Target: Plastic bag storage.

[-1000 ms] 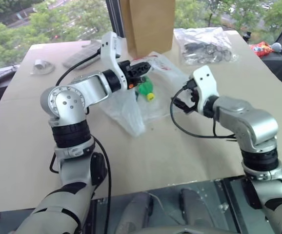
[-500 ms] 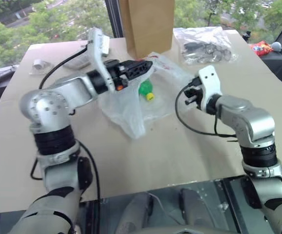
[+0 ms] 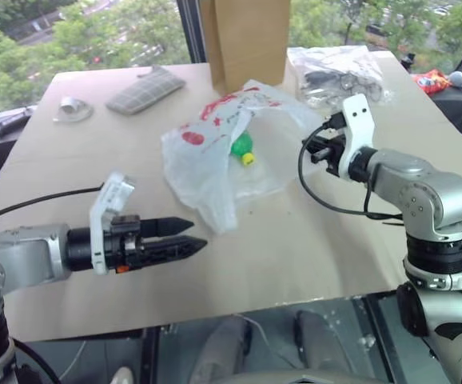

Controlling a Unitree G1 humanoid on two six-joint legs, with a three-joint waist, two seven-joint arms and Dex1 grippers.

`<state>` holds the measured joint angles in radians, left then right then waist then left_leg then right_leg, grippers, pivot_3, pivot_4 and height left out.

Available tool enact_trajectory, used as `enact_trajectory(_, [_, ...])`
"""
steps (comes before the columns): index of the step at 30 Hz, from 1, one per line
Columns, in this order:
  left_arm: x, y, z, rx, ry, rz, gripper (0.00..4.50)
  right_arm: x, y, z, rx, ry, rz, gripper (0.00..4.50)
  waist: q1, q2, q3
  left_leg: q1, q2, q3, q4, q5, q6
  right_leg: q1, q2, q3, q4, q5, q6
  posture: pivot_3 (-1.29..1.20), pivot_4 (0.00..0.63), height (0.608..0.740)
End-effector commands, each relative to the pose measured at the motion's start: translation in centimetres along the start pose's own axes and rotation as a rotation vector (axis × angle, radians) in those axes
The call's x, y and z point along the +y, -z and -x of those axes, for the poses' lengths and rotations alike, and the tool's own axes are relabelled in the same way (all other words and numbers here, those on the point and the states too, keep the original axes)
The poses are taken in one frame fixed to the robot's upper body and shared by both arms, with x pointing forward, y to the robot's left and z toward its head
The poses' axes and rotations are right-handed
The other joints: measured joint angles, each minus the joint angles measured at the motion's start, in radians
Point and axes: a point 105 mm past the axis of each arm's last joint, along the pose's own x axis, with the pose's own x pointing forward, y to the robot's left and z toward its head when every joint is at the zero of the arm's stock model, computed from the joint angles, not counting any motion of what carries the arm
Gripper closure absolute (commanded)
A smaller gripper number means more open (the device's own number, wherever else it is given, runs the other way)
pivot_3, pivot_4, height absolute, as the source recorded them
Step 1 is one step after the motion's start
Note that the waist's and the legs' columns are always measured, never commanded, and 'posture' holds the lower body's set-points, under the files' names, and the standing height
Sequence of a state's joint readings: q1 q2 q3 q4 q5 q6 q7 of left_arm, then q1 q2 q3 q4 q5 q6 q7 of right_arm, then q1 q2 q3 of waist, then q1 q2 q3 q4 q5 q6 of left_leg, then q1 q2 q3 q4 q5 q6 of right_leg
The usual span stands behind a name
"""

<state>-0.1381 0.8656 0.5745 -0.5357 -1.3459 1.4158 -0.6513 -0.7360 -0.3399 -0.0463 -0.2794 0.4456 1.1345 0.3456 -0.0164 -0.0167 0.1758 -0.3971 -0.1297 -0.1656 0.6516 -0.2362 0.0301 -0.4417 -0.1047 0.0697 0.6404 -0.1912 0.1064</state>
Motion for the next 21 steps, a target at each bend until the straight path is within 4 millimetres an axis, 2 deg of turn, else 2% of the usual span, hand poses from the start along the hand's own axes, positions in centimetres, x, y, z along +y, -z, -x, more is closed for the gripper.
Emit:
enact_trajectory(1, [0.3,0.0,-1.6,-0.054,-0.052,-0.069,0.04,0.7,-1.8,0.5,-0.059,-0.03,0.03,4.5,0.003,0.0,0.0,0.002,0.0,0.0,0.0,0.0,0.001,0.002,0.0,0.0,-0.001,0.0,0.0,0.0,0.15,0.74])
enact_trajectory(3, [0.5,0.1,-2.6,-0.078,-0.062,-0.075,0.04,0.8,-1.9,0.6,-0.059,-0.033,0.027,4.5,0.003,0.0,0.0,0.003,0.0,0.0,0.0,-0.001,0.001,0.004,0.0,0.0,-0.002,0.0,0.0,0.0,0.15,0.74])
enact_trajectory(7, [2.3,-0.1,-6.1,-0.094,-0.16,-0.111,0.04,0.8,-1.9,0.8,-0.054,-0.032,0.024,4.5,0.005,0.0,0.0,0.002,0.001,0.001,0.0,0.001,-0.002,0.003,0.0,0.0,-0.003,0.0,0.0,0.0,0.15,0.74])
enact_trajectory(9, [2.6,-0.7,-7.4,-0.134,-0.165,-0.12,0.04,0.9,-2.0,0.9,-0.052,-0.032,0.022,4.5,0.006,0.0,0.0,0.002,0.001,0.001,0.0,0.001,-0.002,0.004,0.0,0.0,-0.004,0.0,0.0,0.0,0.15,0.74])
enact_trajectory(12, [2.2,-2.3,-9.3,-0.232,-0.108,-0.073,0.8,0.8,-1.9,1.0,-0.044,-0.022,0.026,4.5,0.002,0.0,0.0,0.001,0.001,0.002,0.0,0.001,-0.002,0.003,0.0,0.001,-0.005,0.0,0.0,0.0,0.15,0.74])
enact_trajectory(15, [1.3,-3.4,-10.2,-0.286,-0.049,-0.033,2.14,0.5,-1.9,1.3,-0.041,-0.008,0.024,4.5,0.0,0.0,0.0,-0.001,0.001,0.002,-0.001,0.001,-0.002,0.002,0.001,0.001,-0.005,0.0,0.0,0.0,0.15,0.74])
enact_trajectory(17, [1.2,-4.1,-9.9,-0.322,-0.028,-0.01,3.07,0.3,-2.0,1.5,-0.044,-0.003,0.019,4.5,0.0,0.0,0.0,-0.001,0.001,0.003,-0.001,0.001,-0.002,0.001,0.001,0.002,-0.005,0.0,0.0,0.0,0.15,0.74])
enact_trajectory(18, [1.1,-5.3,-9.3,-0.378,0.002,0.012,3.4,0.1,-2.3,1.6,-0.056,-0.005,0.004,4.5,0.0,0.0,0.0,-0.001,0.001,0.003,-0.001,0.001,-0.002,0.001,0.001,0.002,-0.005,0.0,0.0,0.0,0.15,0.74])
enact_trajectory(19, [0.9,-6.6,-8.5,-0.432,0.037,0.035,4.07,-0.2,-2.8,1.8,-0.078,-0.013,-0.021,4.5,0.002,0.0,0.0,-0.001,0.001,0.003,-0.001,0.001,-0.002,0.001,0.001,0.002,-0.005,0.0,0.0,0.0,0.15,0.74])
enact_trajectory(20, [0.8,-7.4,-8.0,-0.466,0.061,0.051,4.34,-0.3,-3.1,2.0,-0.094,-0.02,-0.039,4.5,0.003,0.0,0.0,-0.001,0.001,0.002,-0.001,0.001,-0.002,0.001,0.001,0.002,-0.005,0.0,0.0,0.0,0.15,0.74])
enact_trajectory(21, [0.3,-8.9,-7.0,-0.52,0.118,0.075,4.43,-0.5,-4.1,2.3,-0.139,-0.042,-0.085,4.5,0.003,-0.001,0.0,-0.001,0.001,0.002,-0.001,0.001,-0.002,0.001,0.001,0.001,-0.005,0.0,0.0,0.0,0.15,0.74])
